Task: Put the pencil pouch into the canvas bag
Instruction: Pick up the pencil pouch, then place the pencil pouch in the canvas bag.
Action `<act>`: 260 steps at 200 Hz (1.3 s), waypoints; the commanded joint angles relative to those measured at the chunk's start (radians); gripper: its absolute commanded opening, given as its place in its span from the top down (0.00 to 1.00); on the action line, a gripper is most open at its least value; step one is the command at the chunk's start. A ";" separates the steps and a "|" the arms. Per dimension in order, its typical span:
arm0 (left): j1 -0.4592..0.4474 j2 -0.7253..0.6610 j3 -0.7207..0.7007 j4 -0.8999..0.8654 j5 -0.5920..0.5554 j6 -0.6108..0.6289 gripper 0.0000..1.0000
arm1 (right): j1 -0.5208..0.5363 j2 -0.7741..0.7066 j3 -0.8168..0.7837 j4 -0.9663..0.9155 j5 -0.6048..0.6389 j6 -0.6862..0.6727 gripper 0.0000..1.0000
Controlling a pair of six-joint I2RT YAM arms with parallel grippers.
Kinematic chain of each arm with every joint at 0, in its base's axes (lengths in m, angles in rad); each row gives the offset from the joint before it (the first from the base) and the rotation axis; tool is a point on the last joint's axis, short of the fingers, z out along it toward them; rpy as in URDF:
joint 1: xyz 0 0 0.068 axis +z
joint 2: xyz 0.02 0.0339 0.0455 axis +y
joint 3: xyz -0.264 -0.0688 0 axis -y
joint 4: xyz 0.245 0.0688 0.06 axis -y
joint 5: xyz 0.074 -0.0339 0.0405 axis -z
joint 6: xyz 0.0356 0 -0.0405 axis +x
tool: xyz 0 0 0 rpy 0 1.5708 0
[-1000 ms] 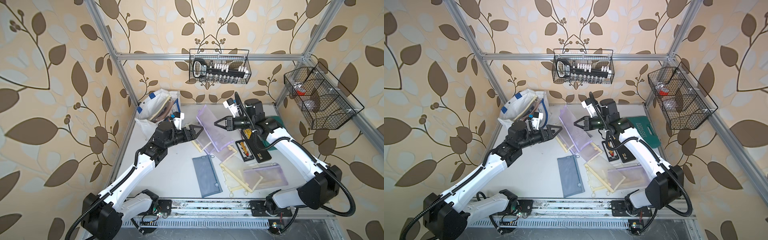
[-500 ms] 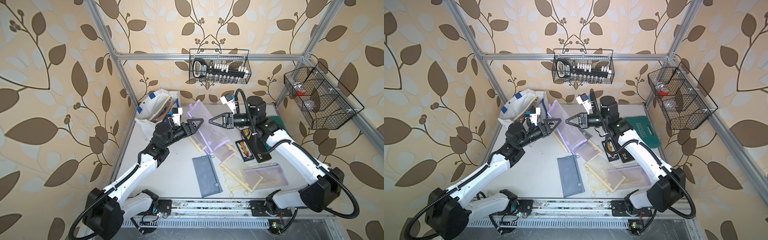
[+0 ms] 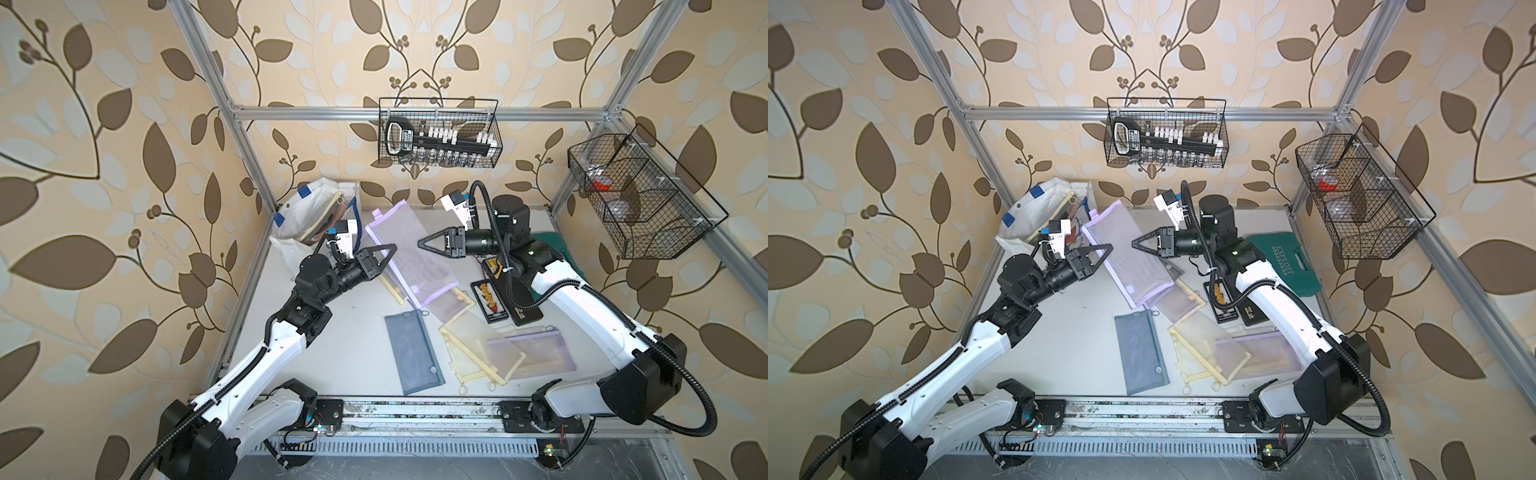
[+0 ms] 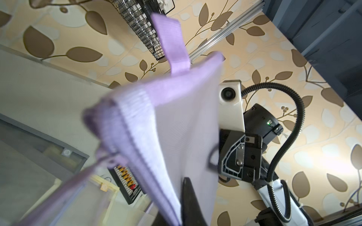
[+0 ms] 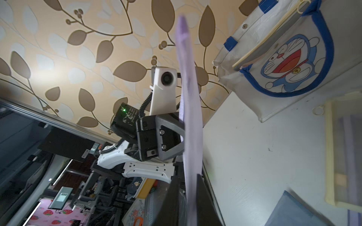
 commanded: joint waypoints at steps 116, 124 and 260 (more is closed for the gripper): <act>0.139 0.426 1.072 -1.173 -0.733 1.039 1.00 | -0.044 0.096 0.250 -0.550 0.325 -0.363 0.00; 0.147 0.469 1.116 -1.173 -0.815 1.085 1.00 | -0.042 0.094 0.248 -0.549 0.327 -0.364 0.00; 0.284 0.864 1.104 -1.026 -0.999 1.387 1.00 | -0.038 0.126 0.224 -0.533 0.321 -0.358 0.00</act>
